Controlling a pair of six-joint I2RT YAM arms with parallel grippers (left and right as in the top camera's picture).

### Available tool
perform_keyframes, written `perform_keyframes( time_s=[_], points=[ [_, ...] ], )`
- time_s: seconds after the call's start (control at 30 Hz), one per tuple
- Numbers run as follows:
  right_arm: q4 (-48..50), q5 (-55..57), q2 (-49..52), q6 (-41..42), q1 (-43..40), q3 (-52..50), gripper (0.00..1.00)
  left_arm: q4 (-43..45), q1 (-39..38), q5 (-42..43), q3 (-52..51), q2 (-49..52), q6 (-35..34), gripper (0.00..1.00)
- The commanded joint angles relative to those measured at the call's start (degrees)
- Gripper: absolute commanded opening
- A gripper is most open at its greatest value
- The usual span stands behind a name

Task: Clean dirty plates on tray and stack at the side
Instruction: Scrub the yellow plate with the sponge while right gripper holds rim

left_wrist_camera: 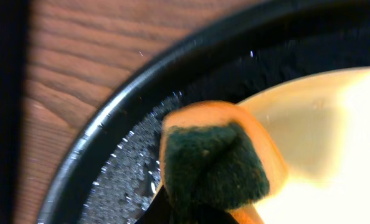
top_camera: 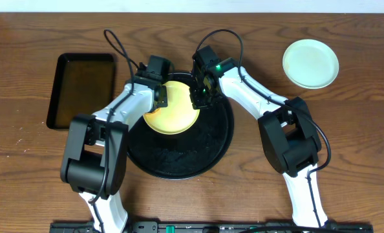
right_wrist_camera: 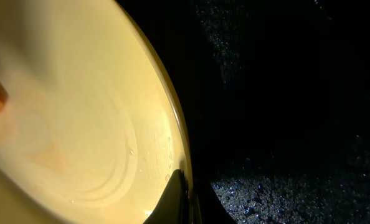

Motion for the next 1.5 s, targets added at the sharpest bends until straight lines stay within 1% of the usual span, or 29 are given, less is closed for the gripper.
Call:
perform_keyframes(
  time_s=[0.0, 0.1, 0.27, 0.3, 0.33, 0.37, 0.43, 0.53, 0.6, 0.73, 0.83, 0.9, 1.03, 1.17, 1.2, 1.3, 1.47],
  points=[
    [-1.0, 3.7, 0.9, -0.5, -0.2, 0.2, 0.01, 0.7, 0.4, -14.3, -0.7, -2.3, 0.5, 0.07],
    [-1.0, 3.7, 0.9, -0.5, -0.2, 0.2, 0.01, 0.4, 0.5, -14.7, -0.7, -4.0, -0.2, 0.07],
    [-1.0, 3.7, 0.9, -0.5, -0.2, 0.2, 0.01, -2.8, 0.5, -13.1, -0.7, -7.4, -8.2, 0.07],
    [-1.0, 3.7, 0.9, -0.5, -0.2, 0.2, 0.01, -4.5, 0.5, -7.8, -0.7, -8.3, -9.6, 0.07],
    [-0.9, 3.7, 0.9, -0.5, -0.2, 0.2, 0.01, -5.8, 0.5, 1.0, -0.8, -8.8, -9.6, 0.07],
    [-0.9, 3.7, 0.9, -0.5, -0.2, 0.2, 0.01, -6.5, 0.5, 5.4, -0.8, -8.8, -9.6, 0.07],
    [-0.9, 3.6, 0.9, -0.5, -0.2, 0.2, 0.01, -7.5, 0.5, 12.1, -0.9, -8.6, -9.6, 0.08],
    [-0.9, 3.7, 0.9, -0.5, -0.2, 0.2, 0.01, -8.1, 0.5, 19.4, -1.6, -8.2, -9.6, 0.07],
    [-0.9, 3.6, 0.9, -0.5, -0.2, 0.2, 0.01, -8.3, 0.5, 21.2, -2.1, -7.7, -9.6, 0.07],
    [-0.9, 3.6, 0.9, -0.5, -0.2, 0.2, 0.01, -8.7, 0.5, 21.7, -2.2, -6.4, -9.5, 0.08],
    [-0.9, 3.6, 0.9, -0.5, -0.2, 0.2, 0.01, -7.5, 0.5, 26.6, -2.2, -4.8, -6.8, 0.07],
    [-0.9, 3.6, 0.9, -0.5, -0.2, 0.2, 0.01, -6.8, 0.5, 28.9, -2.2, -3.3, -6.5, 0.07],
    [-1.0, 3.6, 0.9, -0.5, -0.2, 0.2, 0.01, -7.0, 0.8, 29.3, -2.2, -0.5, -6.5, 0.08],
    [-1.1, 3.6, 0.9, -0.5, -0.2, 0.2, 0.01, -9.1, 2.4, 28.7, -2.0, -0.4, -6.5, 0.07],
    [-1.1, 3.6, 0.9, -0.5, -0.2, 0.2, 0.01, -11.1, 3.5, 25.7, -1.7, -0.4, -6.5, 0.07],
    [-1.0, 3.6, 0.9, -0.5, -0.2, 0.2, 0.01, -12.8, 4.4, 19.6, -1.7, -0.4, -4.7, 0.07],
    [-0.9, 3.6, 0.9, -0.5, -0.2, 0.2, 0.01, -10.8, 4.2, 9.8, -1.7, -0.4, -1.7, 0.07]
  ],
)
